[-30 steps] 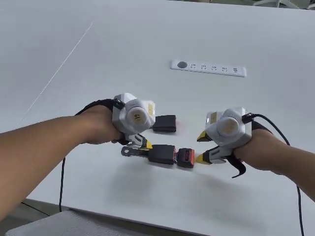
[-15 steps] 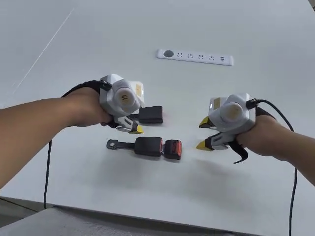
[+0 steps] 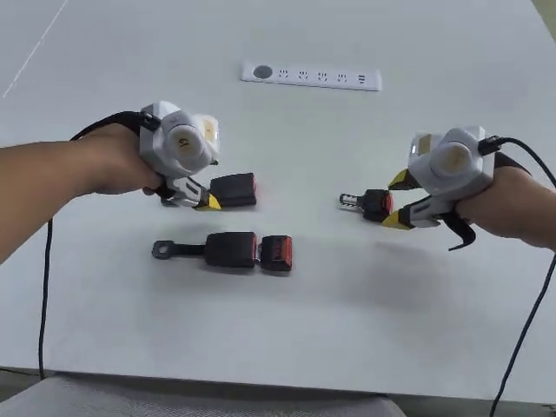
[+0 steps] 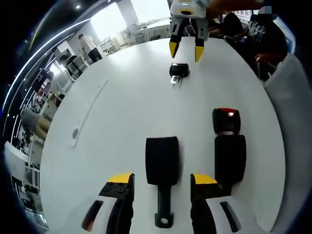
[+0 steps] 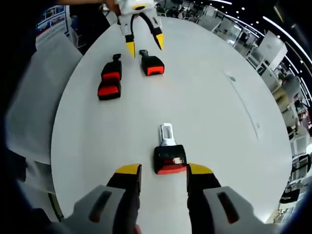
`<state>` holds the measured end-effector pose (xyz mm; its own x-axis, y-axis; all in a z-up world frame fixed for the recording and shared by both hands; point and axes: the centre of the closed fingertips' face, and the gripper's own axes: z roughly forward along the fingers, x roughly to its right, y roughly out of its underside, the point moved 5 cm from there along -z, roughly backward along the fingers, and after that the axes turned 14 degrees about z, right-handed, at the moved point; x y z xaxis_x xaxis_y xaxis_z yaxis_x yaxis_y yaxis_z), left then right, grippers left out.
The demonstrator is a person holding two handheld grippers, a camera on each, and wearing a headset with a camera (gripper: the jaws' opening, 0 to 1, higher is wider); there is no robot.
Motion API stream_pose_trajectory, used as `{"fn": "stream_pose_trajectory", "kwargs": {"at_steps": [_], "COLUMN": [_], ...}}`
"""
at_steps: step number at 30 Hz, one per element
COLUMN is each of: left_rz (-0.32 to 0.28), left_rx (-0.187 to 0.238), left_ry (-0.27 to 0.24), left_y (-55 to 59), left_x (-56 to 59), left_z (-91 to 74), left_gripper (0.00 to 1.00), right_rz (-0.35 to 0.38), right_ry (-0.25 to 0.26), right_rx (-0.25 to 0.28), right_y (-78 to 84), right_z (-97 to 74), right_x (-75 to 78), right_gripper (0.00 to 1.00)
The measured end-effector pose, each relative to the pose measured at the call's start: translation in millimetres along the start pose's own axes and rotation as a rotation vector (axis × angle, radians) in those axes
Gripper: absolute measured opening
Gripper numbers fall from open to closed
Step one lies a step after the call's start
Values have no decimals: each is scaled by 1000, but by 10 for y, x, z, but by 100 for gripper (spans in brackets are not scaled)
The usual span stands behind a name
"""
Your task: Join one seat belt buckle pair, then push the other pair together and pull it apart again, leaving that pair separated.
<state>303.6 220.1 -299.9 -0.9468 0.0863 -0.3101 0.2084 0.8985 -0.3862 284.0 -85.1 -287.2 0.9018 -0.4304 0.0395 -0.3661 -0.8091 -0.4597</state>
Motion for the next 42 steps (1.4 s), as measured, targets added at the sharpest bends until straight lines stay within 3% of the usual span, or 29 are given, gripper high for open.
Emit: {"fn": "stream_pose_trajectory", "kwargs": {"at_steps": [4, 9, 12, 15, 29, 35, 42], "left_rz": [15, 19, 25, 38, 37, 37, 40], "left_rx": [3, 0, -7, -11, 2, 1, 3], "left_ry": [39, 69, 100, 83, 115, 118, 115], "left_y": [3, -15, 2, 11, 33, 34, 32], "left_x": [6, -8, 11, -46, -30, -33, -29], "left_z": [81, 174, 235, 250, 316, 317, 308], "left_gripper": [47, 45, 38, 33, 32, 32, 32], "right_rz": [24, 11, 3, -24, -89, -93, -87], "right_ry": [-24, -64, -87, -107, -146, -144, -159], "right_rx": [12, -5, -23, -35, -48, -34, 19], "right_y": [-29, -73, -58, -40, -87, -214, -530], "right_z": [48, 229, 324, 367, 419, 477, 644], "right_x": [56, 40, 42, 30, 82, 15, -126], "right_gripper": [38, 38, 37, 35, 33, 33, 33]}}
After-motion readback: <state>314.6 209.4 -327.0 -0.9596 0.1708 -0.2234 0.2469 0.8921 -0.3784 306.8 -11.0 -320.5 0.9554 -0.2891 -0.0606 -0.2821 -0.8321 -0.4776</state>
